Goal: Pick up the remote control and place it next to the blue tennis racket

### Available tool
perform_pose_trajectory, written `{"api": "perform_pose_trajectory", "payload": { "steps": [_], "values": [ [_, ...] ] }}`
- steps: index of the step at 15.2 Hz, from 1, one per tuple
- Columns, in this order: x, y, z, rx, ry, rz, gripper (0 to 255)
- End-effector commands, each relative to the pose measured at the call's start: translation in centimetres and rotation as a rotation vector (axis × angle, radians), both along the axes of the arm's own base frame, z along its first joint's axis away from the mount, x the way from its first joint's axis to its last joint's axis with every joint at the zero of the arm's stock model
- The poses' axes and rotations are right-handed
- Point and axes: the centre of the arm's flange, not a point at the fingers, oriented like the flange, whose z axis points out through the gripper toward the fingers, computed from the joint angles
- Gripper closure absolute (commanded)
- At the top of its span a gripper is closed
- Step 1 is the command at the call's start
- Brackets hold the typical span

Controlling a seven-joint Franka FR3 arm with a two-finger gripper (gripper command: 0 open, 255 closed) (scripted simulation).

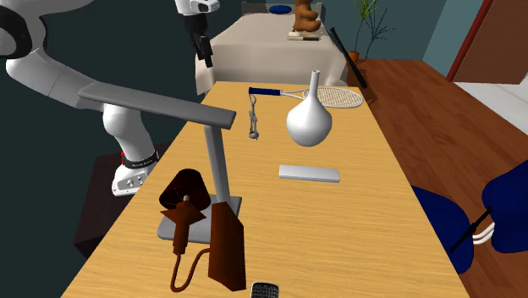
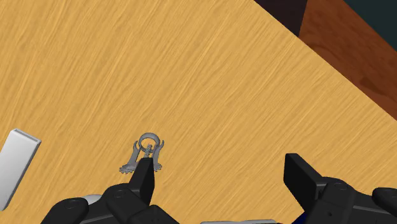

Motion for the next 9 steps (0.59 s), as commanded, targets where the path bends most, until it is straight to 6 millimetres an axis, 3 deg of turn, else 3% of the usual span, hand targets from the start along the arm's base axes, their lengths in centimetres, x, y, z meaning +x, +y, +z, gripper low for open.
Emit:
{"api": "perform_pose_trajectory", "payload": {
  "steps": [1,9],
  "values": [
    [0.0,0.0,0.0,0.0,0.0,0.0,0],
    [6.8,-6.5,-5.0,-0.005,0.019,-0.087,0]
  ]
}}
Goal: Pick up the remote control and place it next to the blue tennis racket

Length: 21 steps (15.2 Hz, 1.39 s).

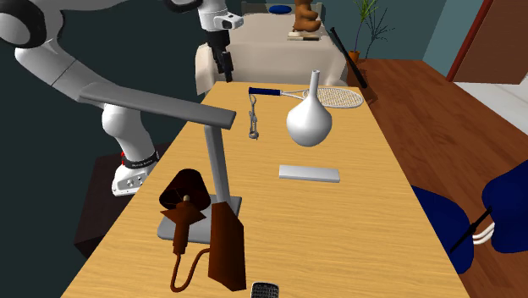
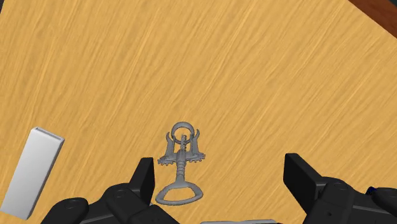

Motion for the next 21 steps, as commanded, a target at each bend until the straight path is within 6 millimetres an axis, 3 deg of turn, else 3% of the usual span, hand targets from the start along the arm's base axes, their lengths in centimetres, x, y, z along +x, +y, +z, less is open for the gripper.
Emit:
{"api": "perform_pose_trajectory", "payload": {
  "steps": [1,21],
  "values": [
    [1.8,-1.5,-1.6,-0.002,0.004,-0.022,0],
    [15.3,-20.3,-14.4,-0.015,0.052,-0.239,0]
  ]
}}
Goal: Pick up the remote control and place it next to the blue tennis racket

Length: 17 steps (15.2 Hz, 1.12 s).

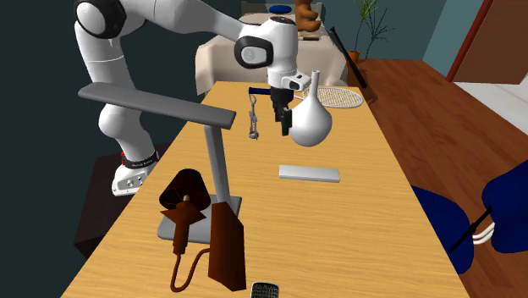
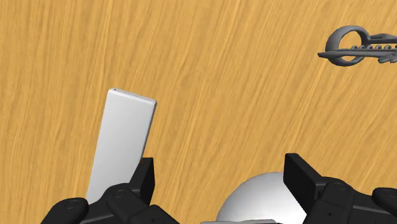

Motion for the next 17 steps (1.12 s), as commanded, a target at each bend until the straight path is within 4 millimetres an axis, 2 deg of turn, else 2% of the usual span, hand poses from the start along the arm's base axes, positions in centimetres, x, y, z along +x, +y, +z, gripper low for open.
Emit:
{"api": "perform_pose_trajectory", "payload": {
  "steps": [1,11,12,17],
  "values": [
    [1.1,-2.0,-1.5,-0.002,0.005,-0.022,0],
    [5.9,-12.4,-8.0,-0.008,0.03,-0.13,0],
    [6.1,-13.0,-8.4,-0.009,0.031,-0.136,0],
    [6.1,-13.1,-11.0,-0.009,0.031,-0.136,0]
  ]
}}
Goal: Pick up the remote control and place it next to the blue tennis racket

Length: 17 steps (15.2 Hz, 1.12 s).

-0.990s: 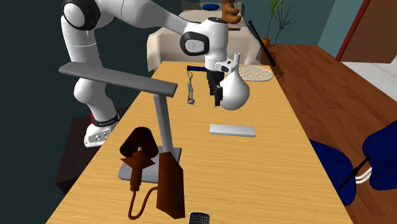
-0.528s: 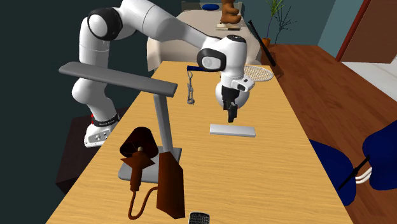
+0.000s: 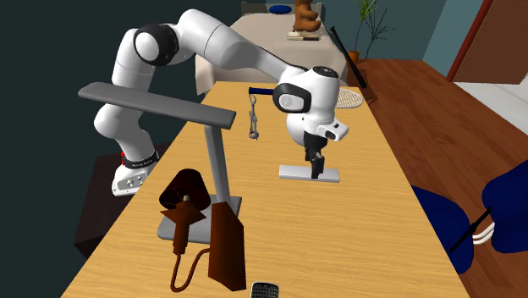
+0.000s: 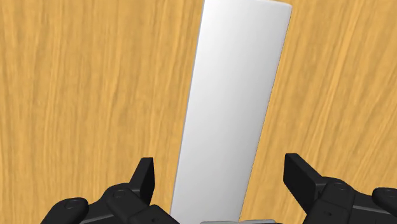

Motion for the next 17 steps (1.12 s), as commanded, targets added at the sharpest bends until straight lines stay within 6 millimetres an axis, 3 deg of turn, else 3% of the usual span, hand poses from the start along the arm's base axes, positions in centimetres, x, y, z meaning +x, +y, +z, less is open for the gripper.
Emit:
{"api": "perform_pose_trajectory", "payload": {
  "steps": [1,3,10,11,17],
  "values": [
    [-0.04,-0.01,-1.09,0.0,0.0,0.0,0],
    [-0.04,-0.02,-1.92,0.0,0.0,0.0,0],
    [-0.03,-0.02,-1.91,0.0,0.0,0.0,0],
    [-0.03,-0.02,-1.91,0.0,0.0,0.0,255],
    [-0.04,-0.02,-1.91,0.0,0.0,0.0,255]
  ]
}}
